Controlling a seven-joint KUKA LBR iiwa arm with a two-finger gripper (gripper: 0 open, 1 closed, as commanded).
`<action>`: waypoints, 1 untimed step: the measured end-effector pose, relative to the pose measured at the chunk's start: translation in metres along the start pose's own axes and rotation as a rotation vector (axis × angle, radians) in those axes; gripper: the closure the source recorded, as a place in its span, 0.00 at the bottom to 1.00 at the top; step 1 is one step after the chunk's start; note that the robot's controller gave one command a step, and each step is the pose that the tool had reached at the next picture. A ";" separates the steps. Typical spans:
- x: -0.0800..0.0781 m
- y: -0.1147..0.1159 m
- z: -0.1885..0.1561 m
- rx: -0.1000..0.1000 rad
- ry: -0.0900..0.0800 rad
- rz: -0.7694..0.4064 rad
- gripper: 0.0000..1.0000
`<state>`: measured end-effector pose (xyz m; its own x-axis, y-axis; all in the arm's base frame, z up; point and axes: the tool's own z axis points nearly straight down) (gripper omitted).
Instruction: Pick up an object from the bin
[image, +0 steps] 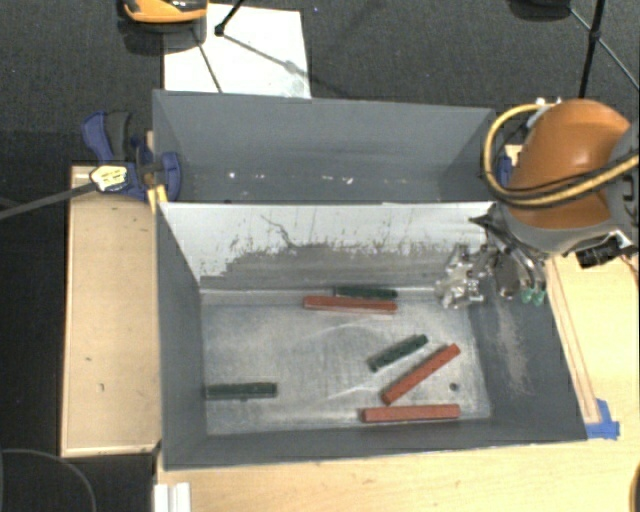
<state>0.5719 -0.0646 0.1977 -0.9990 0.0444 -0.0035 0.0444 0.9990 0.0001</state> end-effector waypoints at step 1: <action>0.000 0.000 0.000 0.000 0.001 -0.002 0.00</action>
Offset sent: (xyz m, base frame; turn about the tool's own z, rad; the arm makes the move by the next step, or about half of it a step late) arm 0.0000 0.0000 0.0000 0.0000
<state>0.5717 -0.0646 0.1975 -0.9991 0.0423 -0.0029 0.0423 0.9991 -0.0001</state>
